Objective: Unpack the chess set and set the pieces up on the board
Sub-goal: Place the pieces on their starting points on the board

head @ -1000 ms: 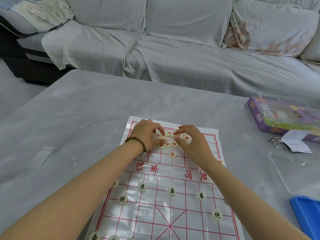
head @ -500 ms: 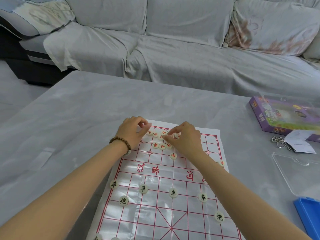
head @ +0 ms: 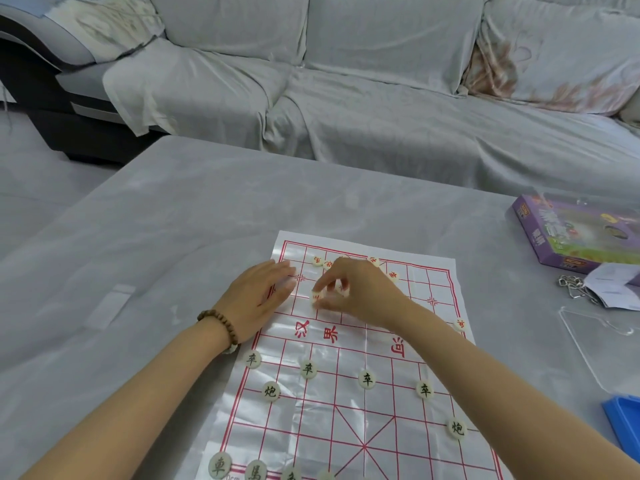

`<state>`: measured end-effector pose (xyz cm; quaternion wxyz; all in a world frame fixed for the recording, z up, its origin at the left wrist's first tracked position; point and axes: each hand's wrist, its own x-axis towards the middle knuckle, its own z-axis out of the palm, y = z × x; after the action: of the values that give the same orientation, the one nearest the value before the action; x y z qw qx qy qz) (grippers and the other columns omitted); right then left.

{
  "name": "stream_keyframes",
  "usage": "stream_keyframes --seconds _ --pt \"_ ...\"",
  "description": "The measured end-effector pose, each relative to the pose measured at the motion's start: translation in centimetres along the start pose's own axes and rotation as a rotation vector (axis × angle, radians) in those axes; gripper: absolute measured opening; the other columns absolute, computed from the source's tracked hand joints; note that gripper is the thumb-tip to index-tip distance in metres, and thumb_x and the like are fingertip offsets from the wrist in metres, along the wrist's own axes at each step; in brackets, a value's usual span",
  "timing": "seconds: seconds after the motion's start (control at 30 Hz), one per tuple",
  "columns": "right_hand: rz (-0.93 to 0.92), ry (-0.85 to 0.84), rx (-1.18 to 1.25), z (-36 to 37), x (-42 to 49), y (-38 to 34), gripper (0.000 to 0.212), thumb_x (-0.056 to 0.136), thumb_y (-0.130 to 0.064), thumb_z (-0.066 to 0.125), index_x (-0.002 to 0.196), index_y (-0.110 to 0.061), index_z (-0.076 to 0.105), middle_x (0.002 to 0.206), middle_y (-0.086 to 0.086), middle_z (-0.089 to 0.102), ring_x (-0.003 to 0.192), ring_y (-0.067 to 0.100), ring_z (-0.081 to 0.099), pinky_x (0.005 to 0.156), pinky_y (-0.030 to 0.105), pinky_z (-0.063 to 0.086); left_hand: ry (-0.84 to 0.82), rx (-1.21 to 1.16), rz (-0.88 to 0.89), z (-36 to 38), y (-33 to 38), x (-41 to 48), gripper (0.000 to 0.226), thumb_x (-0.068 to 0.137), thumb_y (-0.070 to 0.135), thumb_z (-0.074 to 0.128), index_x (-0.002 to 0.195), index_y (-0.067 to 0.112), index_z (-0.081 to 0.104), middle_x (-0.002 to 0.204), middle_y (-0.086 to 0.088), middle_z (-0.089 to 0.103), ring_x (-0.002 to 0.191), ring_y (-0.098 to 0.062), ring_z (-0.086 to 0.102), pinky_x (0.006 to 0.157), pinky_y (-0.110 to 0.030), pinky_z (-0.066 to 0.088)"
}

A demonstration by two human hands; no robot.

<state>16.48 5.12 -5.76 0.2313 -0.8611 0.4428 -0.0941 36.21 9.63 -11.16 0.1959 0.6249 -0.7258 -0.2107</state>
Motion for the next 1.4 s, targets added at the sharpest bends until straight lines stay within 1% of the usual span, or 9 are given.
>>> stream_keyframes --seconds 0.13,0.33,0.5,0.73,0.8,0.87,0.93,1.13,1.4 --pt "0.0 -0.046 -0.076 0.8 -0.4 0.0 0.029 0.082 -0.035 0.069 0.11 -0.031 0.066 0.101 -0.011 0.057 0.09 0.008 0.048 0.083 0.023 0.042 -0.002 0.067 0.02 0.2 -0.2 -0.4 0.105 0.064 0.083 -0.014 0.142 0.029 0.03 0.152 0.012 0.022 0.141 -0.006 0.012 0.112 -0.023 0.004" --pt "0.098 0.076 -0.163 1.4 -0.8 -0.7 0.039 0.074 -0.059 0.065 0.1 -0.03 0.066 0.101 -0.01 0.056 0.087 0.006 0.047 0.082 0.024 0.043 0.024 0.074 0.025 0.4 -0.5 -0.4 0.098 0.069 0.078 -0.016 0.143 0.031 0.029 0.152 0.013 0.022 0.141 -0.005 0.012 0.11 -0.019 0.001" --pt "0.096 0.071 -0.181 1.7 -0.7 -0.7 0.029 0.083 -0.046 0.064 0.106 -0.03 0.068 0.105 -0.007 0.058 0.087 0.006 0.043 0.083 0.024 0.041 0.037 0.077 0.021 0.3 0.0 -0.4 0.086 0.075 0.067 -0.006 0.142 0.03 0.032 0.151 0.012 0.024 0.141 -0.005 0.014 0.11 -0.02 0.002" --pt "0.086 0.056 -0.125 1.5 -0.6 -0.2 0.029 0.086 -0.038 0.063 0.114 -0.03 0.065 0.107 -0.006 0.06 0.087 0.006 0.044 0.08 0.02 0.034 0.03 0.073 0.021 0.1 0.3 -0.6 0.09 0.074 0.072 -0.006 0.142 0.028 0.033 0.151 0.01 0.026 0.141 -0.008 0.016 0.11 -0.023 0.005" --pt "0.085 0.072 -0.04 1.4 -0.6 0.1 0.032 0.084 -0.039 0.065 0.114 -0.03 0.064 0.108 -0.008 0.059 0.088 0.004 0.048 0.081 0.019 0.037 0.031 0.059 0.006 -0.2 0.7 -0.5 0.076 0.083 0.067 0.007 0.14 0.027 0.036 0.149 0.009 0.03 0.14 -0.009 0.02 0.112 -0.026 0.011" --pt "0.101 0.139 0.089 0.9 -0.6 0.6 0.032 0.082 -0.039 0.067 0.112 -0.031 0.063 0.102 -0.011 0.057 0.079 -0.002 0.046 0.073 0.013 0.035 0.044 0.036 -0.018 -0.6 0.9 0.0 0.053 0.093 0.054 0.033 0.138 0.026 0.04 0.145 0.006 0.038 0.136 -0.011 0.029 0.111 -0.029 0.02" --pt "0.142 0.226 0.169 0.1 -0.3 1.3 0.027 0.083 -0.035 0.066 0.11 -0.029 0.063 0.097 -0.012 0.055 0.071 -0.002 0.043 0.064 0.01 0.032 0.078 0.041 -0.038 -1.2 1.2 1.1 0.046 0.093 0.042 0.045 0.135 0.025 0.043 0.14 0.005 0.044 0.131 -0.013 0.035 0.109 -0.031 0.025" --pt "0.238 0.339 0.204 -1.8 0.1 3.9 0.013 0.086 -0.029 0.064 0.098 -0.03 0.063 0.099 -0.01 0.058 0.077 0.003 0.05 0.064 0.01 0.037 0.046 0.041 -0.033 -2.1 2.8 5.7 0.04 0.088 0.042 0.055 0.126 0.028 0.052 0.129 0.006 0.052 0.121 -0.014 0.042 0.102 -0.031 0.034" --pt "0.259 0.394 0.216 -2.2 -0.4 5.3 0.014 0.086 -0.027 0.064 0.101 -0.027 0.065 0.102 -0.011 0.057 0.082 0.004 0.051 0.065 0.008 0.035 -0.031 0.171 -0.019 -1.3 4.3 8.0 0.035 0.081 0.046 0.063 0.113 0.031 0.06 0.113 0.007 0.055 0.105 -0.011 0.044 0.092 -0.029 0.039"
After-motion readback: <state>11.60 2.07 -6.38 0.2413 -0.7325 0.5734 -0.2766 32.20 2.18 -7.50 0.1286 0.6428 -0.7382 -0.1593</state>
